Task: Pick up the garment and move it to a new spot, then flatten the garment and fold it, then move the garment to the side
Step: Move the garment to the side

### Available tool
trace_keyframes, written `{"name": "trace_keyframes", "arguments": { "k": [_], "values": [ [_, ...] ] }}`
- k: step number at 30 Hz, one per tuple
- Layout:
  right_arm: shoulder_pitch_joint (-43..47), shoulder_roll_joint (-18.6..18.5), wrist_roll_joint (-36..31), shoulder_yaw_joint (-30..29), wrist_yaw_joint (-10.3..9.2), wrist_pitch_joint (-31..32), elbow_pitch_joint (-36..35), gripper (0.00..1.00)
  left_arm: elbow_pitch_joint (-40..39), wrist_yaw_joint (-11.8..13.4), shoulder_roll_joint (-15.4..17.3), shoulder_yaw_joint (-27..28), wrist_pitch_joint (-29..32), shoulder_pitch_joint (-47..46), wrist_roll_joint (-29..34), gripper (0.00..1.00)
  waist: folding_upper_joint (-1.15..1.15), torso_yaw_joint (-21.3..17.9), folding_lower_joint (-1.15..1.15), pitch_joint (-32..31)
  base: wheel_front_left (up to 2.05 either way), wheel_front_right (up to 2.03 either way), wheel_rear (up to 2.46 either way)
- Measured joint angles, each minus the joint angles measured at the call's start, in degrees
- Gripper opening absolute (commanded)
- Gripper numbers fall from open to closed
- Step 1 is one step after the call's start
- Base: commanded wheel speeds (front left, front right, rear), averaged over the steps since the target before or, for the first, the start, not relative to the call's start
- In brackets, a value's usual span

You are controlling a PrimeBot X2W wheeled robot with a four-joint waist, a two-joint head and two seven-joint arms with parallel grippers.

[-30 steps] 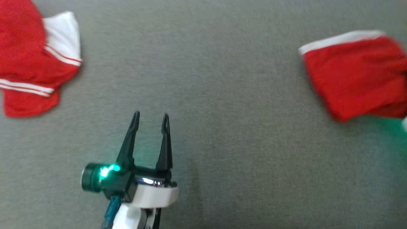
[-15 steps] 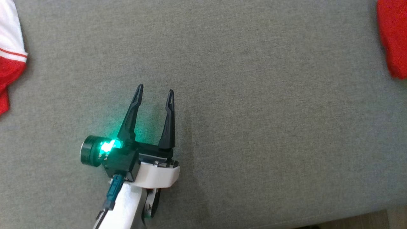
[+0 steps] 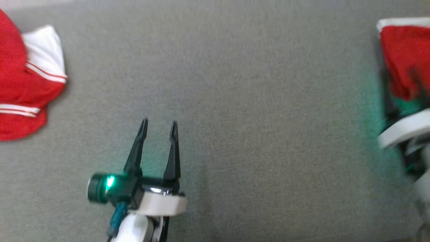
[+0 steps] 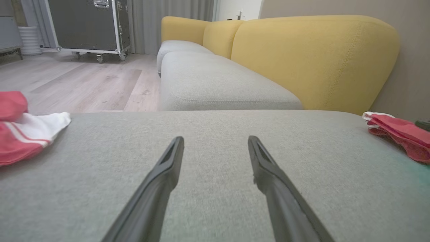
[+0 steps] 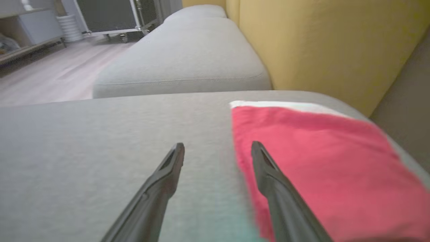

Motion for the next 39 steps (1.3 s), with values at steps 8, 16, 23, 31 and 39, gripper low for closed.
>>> {"name": "trace_keyframes", "arguments": {
  "k": [8, 16, 23, 31, 39],
  "values": [
    [12.9, 10.1, -4.3, 2.0, 0.0, -0.1, -11.7, 1.0, 1.4, 0.5, 0.0, 1.8, 0.0, 5.7, -1.8, 1.0, 0.0, 1.4, -0.01, -8.9, 0.0, 0.0, 0.0],
    [27.2, 15.8, -10.6, -2.5, 0.0, -0.1, -20.7, 1.0, 0.9, 0.9, 0.0, 4.2, 0.0, 13.6, -2.3, 1.0, 0.0, 2.8, -0.01, -17.7, 0.0, 0.0, 0.0],
    [34.9, 19.1, -15.7, -8.3, 0.0, -0.2, -24.1, 1.0, -1.8, 0.4, 0.1, 6.8, 0.0, 19.2, -0.8, 1.0, 0.0, 4.3, -0.01, -23.0, 0.0, 0.0, 0.0],
    [36.4, 20.7, -17.0, -10.0, 0.0, -0.2, -24.8, 1.0, -2.0, -0.3, 0.1, 7.7, 0.0, 20.8, -0.5, 1.0, 0.0, 4.9, 0.0, -24.3, 0.0, 0.0, 0.0],
    [36.6, 21.1, -17.0, -10.0, 0.0, -0.2, -24.8, 1.0, -2.0, -0.6, 0.2, 8.0, 0.0, 21.2, -0.5, 1.0, 0.0, 5.3, 0.01, -24.5, 0.0, 0.0, 0.0]
  ]
}}
